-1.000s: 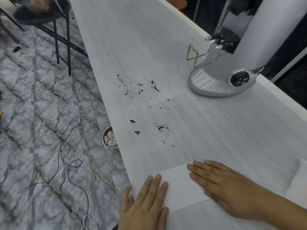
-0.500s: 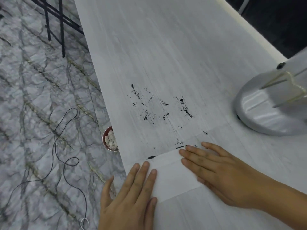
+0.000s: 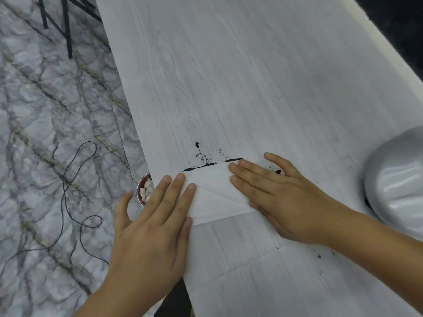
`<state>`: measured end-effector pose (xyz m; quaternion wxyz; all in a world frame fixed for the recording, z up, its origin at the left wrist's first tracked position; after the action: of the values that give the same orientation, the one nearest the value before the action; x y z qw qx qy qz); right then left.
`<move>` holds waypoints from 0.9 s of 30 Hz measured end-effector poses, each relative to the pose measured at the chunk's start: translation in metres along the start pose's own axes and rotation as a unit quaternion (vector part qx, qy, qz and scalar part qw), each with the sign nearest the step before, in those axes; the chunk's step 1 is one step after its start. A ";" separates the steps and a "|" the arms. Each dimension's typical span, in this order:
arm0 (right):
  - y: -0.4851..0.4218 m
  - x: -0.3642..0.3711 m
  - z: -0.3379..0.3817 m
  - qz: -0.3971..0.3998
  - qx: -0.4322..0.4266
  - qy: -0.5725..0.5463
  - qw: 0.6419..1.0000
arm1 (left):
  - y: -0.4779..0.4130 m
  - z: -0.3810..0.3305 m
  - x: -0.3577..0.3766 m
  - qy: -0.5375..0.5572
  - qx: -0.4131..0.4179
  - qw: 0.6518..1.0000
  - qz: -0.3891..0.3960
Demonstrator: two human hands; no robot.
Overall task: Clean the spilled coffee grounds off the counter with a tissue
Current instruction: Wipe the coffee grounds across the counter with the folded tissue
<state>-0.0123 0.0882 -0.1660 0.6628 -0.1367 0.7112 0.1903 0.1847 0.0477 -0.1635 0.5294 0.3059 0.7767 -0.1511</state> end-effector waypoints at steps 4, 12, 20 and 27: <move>-0.003 -0.001 0.001 -0.016 0.011 -0.004 1.000 | -0.001 0.001 0.003 0.002 0.002 1.000 0.015; 0.056 -0.001 0.047 0.014 0.005 0.014 1.000 | 0.061 -0.033 0.022 0.017 0.057 0.998 -0.032; 0.168 0.006 0.114 0.055 0.050 -0.017 0.997 | 0.151 -0.089 0.057 0.034 0.069 0.997 -0.019; 0.272 0.012 0.144 0.074 0.092 -0.017 0.993 | 0.214 -0.157 0.088 0.044 0.100 0.993 0.037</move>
<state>-0.0064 0.3961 -0.1607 0.6685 -0.0189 0.7226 0.1747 0.1840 0.3275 -0.1633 0.4664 0.3922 0.7686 -0.1947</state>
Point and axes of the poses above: each hand's wrist, its own y-axis away from the middle knuckle, its own x-axis out of the palm, z = x × y, the point moved 8 cm from there along -y, towards the middle knuckle, and after that the axes turned 10 degrees about y, right-handed, at the moved point
